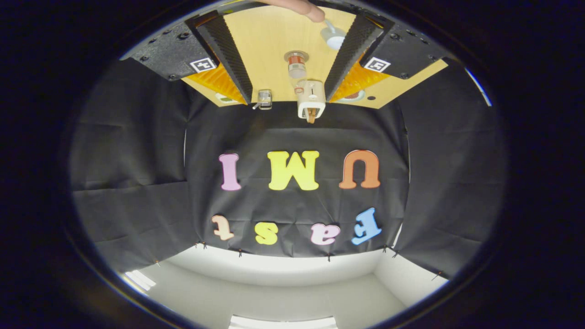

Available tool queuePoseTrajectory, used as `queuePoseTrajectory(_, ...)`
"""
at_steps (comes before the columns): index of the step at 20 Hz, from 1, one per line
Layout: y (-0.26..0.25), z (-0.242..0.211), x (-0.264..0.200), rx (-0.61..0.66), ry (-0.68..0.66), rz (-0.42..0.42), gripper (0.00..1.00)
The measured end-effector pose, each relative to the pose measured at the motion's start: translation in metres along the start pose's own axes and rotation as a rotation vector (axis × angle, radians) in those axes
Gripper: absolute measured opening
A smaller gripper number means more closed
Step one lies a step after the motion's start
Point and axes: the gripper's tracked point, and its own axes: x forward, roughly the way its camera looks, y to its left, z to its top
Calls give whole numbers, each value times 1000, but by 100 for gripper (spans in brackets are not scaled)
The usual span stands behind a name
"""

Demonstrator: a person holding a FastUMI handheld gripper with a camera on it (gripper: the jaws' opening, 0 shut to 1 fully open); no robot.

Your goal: Take the bottle from table, then pour the juice into the cup, finally place the bottle on the coaster

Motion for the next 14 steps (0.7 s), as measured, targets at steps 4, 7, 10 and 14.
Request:
queuePoseTrajectory(4, -2, -15, -17, 3, 27, 22, 100)
queuePoseTrajectory(7, 2, -19, -23, -18, 27, 40, 100)
queuePoseTrajectory(10, 9, -19, -28, -23, 27, 59, 100)
queuePoseTrajectory(14, 17, -16, -33, -34, 19, 78, 100)
